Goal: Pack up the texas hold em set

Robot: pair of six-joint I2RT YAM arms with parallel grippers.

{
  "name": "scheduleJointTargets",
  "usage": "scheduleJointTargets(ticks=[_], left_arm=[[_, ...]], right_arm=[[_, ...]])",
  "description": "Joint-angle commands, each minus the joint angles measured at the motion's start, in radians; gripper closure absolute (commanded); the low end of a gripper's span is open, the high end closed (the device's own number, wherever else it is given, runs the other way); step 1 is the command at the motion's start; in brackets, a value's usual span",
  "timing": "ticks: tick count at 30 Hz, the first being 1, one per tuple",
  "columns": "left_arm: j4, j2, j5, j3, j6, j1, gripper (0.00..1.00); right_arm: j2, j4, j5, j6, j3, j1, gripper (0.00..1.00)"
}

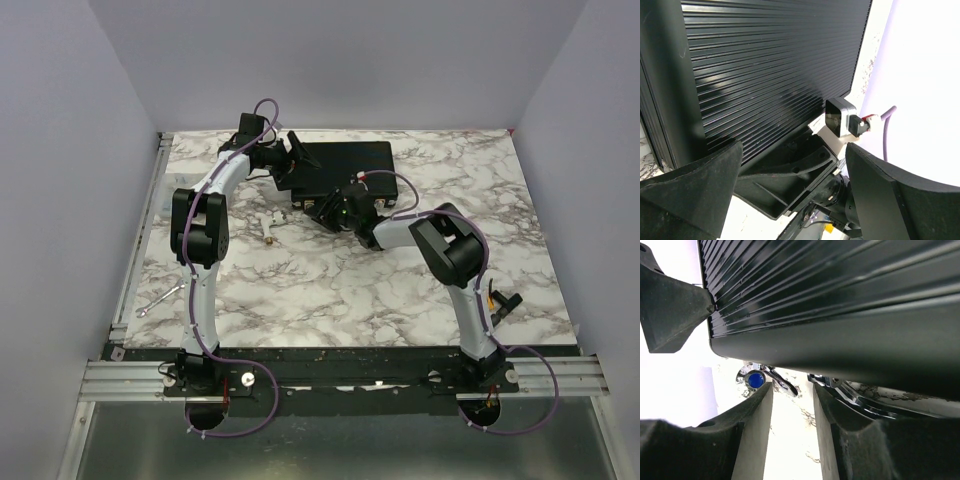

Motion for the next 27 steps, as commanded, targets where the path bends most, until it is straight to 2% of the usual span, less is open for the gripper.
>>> scheduleJointTargets(ticks=[1, 7, 9, 13, 19, 21, 25, 27], left_arm=[[-0.045, 0.036, -0.048, 0.004, 0.022, 0.007, 0.15], [-0.047, 0.029, -0.048, 0.003, 0.023, 0.006, 0.14], [-0.047, 0.027, -0.046, 0.001, 0.023, 0.006, 0.14], [-0.045, 0.020, -0.046, -0.004, 0.021, 0.006, 0.14], [-0.041, 0.014, -0.042, -0.009, 0.020, 0.006, 0.14], [-0.042, 0.011, -0.039, -0.007, 0.021, 0.006, 0.14], [-0.068, -0.030, -0.054, -0.003, 0.052, 0.005, 0.14], [-0.085, -0.079, -0.093, -0.006, 0.087, -0.002, 0.13]], right_arm=[[0.056, -0.285, 0.133, -0.071, 0.002, -0.004, 0.56], [0.067, -0.486, 0.245, -0.071, 0.088, -0.004, 0.52], [0.074, -0.525, 0.260, -0.050, 0.110, -0.004, 0.56], [0.076, -0.523, 0.254, -0.054, 0.128, -0.003, 0.71], [0.060, -0.508, 0.249, -0.068, 0.107, -0.002, 0.71], [0.049, -0.478, 0.220, -0.098, 0.091, -0.002, 0.69], [-0.077, -0.409, 0.197, -0.242, 0.000, 0.006, 0.51], [-0.182, -0.411, 0.227, -0.312, -0.077, 0.007, 0.45]])
